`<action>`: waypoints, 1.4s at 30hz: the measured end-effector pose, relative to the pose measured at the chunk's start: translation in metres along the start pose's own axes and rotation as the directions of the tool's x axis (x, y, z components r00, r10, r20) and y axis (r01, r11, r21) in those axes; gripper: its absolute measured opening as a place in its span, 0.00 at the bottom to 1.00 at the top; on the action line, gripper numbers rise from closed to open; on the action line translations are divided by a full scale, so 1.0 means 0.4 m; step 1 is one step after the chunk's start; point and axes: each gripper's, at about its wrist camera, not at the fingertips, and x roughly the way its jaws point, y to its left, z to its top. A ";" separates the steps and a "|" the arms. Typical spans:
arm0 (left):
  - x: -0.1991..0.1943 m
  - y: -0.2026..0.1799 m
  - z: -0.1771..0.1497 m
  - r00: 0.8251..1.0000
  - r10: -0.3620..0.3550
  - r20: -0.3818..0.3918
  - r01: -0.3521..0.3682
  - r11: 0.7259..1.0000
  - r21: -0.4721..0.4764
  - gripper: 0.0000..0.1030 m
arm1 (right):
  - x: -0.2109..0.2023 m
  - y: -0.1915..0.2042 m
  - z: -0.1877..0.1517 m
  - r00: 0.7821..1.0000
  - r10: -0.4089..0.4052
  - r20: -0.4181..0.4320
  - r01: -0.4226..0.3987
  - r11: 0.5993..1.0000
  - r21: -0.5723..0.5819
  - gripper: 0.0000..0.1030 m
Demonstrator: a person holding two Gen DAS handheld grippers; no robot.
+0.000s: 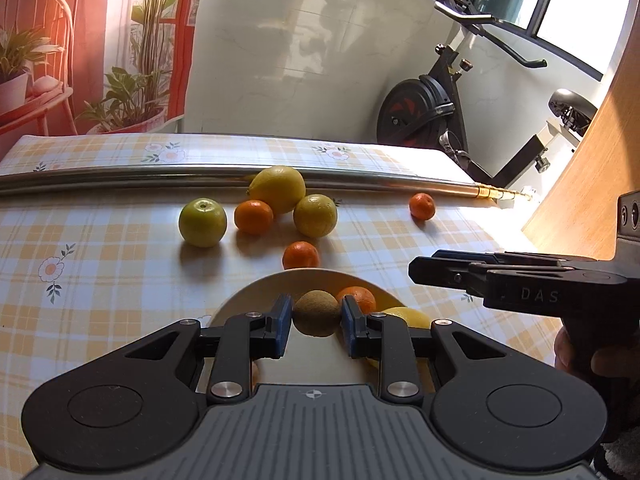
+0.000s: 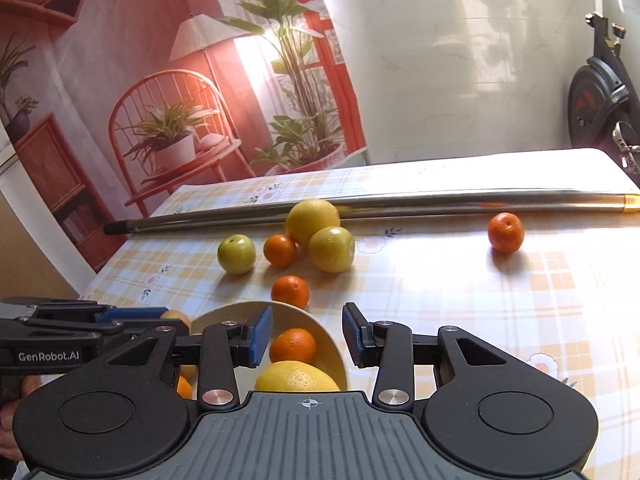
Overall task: Organize fruits
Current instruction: 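Open right tool to set mandarin on plate while left tool releases kiwi there, then close left tool on an orange mandarin while right tool moves toward the fruit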
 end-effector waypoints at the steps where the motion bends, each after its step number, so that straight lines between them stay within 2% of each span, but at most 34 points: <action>1: 0.012 -0.011 -0.011 1.000 -0.017 -0.021 0.017 1.000 0.004 0.27 | -0.003 -0.008 0.001 1.000 -0.024 0.004 0.024 1.000 -0.004 0.36; 5: 0.066 -0.051 -0.048 0.987 -0.095 -0.127 0.101 0.994 0.037 0.27 | -0.007 -0.016 -0.004 0.995 -0.096 0.016 0.097 0.995 -0.032 0.36; 8: 0.092 -0.071 -0.061 0.974 -0.139 -0.177 0.152 0.987 0.062 0.27 | -0.007 -0.015 -0.010 0.994 -0.103 0.019 0.104 0.994 -0.036 0.36; 12: 0.131 -0.092 -0.068 0.960 -0.155 -0.232 0.177 0.981 0.079 0.27 | -0.006 -0.015 -0.013 0.994 -0.109 0.017 0.109 0.993 -0.040 0.36; 16: 0.156 -0.111 -0.075 0.953 -0.159 -0.257 0.187 0.978 0.090 0.27 | -0.008 -0.020 -0.017 0.994 -0.110 0.018 0.111 0.993 -0.031 0.36; 23: 0.169 -0.130 -0.076 0.953 -0.167 -0.253 0.200 0.974 0.110 0.28 | -0.008 -0.030 -0.017 0.993 -0.117 0.018 0.117 0.993 -0.018 0.36; 24: 0.166 -0.128 -0.074 0.952 -0.170 -0.254 0.203 0.973 0.106 0.28 | -0.008 -0.031 -0.017 0.993 -0.117 0.019 0.117 0.993 -0.018 0.36; 25: 0.166 -0.125 -0.073 0.951 -0.174 -0.255 0.205 0.974 0.100 0.33 | -0.009 -0.031 -0.017 0.993 -0.117 0.020 0.118 0.993 -0.019 0.36; 26: 0.162 -0.115 -0.069 0.951 -0.180 -0.250 0.206 0.975 0.083 0.42 | -0.011 -0.030 -0.016 0.993 -0.118 0.021 0.119 0.993 -0.018 0.36; 27: 0.154 -0.104 -0.066 0.954 -0.182 -0.238 0.203 0.977 0.068 0.45 | -0.011 -0.032 -0.015 0.993 -0.118 0.023 0.119 0.993 -0.018 0.36; 33: 0.089 -0.032 -0.034 0.970 -0.200 -0.137 0.200 0.980 -0.010 0.47 | -0.022 -0.048 -0.007 0.991 -0.127 0.040 0.127 0.992 -0.002 0.36; 38: 0.046 0.012 0.012 0.991 -0.125 -0.052 0.125 0.992 -0.014 0.47 | -0.016 -0.067 0.002 0.988 -0.148 0.043 0.149 0.989 -0.005 0.36; 42: 0.016 0.055 0.060 0.999 -0.046 0.013 0.047 0.999 -0.025 0.47 | -0.018 -0.090 0.018 0.985 -0.165 0.058 0.166 0.986 -0.008 0.36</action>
